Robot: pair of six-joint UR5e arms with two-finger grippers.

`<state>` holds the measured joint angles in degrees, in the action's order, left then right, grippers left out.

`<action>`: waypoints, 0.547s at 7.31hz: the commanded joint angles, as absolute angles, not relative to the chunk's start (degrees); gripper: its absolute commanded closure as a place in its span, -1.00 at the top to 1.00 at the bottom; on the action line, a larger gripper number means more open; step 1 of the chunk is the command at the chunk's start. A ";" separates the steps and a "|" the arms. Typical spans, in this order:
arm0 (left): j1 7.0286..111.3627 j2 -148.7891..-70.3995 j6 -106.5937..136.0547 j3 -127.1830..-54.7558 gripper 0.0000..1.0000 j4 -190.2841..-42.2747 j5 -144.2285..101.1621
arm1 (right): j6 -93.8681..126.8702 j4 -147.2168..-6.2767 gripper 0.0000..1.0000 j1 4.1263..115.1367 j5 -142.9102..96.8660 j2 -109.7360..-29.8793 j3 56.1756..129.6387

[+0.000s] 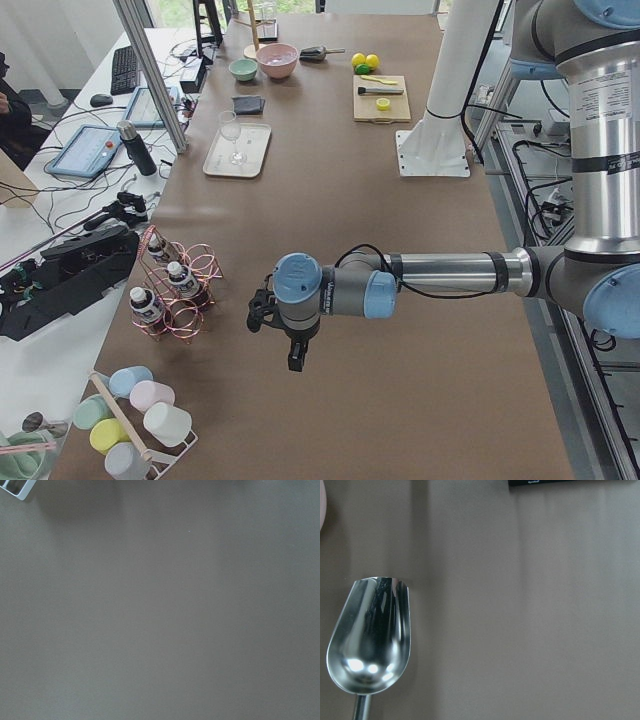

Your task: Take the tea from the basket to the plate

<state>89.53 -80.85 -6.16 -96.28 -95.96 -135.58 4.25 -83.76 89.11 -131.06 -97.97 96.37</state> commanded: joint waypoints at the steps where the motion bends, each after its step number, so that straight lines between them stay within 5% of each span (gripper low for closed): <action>1: 91.66 -79.62 -9.75 -99.02 0.95 -90.26 -136.75 | 4.22 -83.85 1.00 89.12 -131.13 -97.82 96.42; 4: 91.67 -82.17 -6.88 -99.41 0.95 -83.94 -138.08 | 4.22 -83.85 1.00 89.12 -130.78 -98.00 96.42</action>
